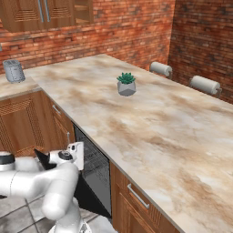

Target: Open the dishwasher door and pull out the top rack.

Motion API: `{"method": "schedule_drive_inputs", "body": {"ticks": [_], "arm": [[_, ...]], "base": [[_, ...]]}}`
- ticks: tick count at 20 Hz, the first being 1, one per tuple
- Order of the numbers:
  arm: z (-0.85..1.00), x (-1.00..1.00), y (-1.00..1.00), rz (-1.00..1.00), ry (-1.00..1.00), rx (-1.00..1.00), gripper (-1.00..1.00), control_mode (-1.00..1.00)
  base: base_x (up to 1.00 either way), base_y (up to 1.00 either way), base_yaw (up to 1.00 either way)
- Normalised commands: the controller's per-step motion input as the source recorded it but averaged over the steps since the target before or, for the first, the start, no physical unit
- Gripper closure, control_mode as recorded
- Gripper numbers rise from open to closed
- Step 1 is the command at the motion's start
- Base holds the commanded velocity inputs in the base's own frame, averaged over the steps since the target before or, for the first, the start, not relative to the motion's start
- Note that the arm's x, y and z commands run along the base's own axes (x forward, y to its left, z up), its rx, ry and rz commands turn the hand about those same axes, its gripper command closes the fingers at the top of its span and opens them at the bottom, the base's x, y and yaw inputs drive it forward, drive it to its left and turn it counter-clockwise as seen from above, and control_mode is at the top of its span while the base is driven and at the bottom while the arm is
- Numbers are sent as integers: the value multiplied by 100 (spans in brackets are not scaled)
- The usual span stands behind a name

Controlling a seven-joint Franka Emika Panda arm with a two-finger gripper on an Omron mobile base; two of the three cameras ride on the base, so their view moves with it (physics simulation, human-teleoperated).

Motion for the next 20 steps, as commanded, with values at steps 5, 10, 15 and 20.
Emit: {"method": "schedule_drive_inputs", "body": {"ticks": [5, 10, 15, 20], "arm": [[-7, 1, 12, 0, 1, -19, -100, -100], [-7, 21, 0, 0, 3, -16, -100, -100], [-4, 31, 0, 0, 3, -11, -100, -100], [-3, 29, 0, 0, 6, -7, -100, -100]], "base": [[0, 0, 0], [0, 0, 0], [0, 0, 0], [0, 0, 0]]}}
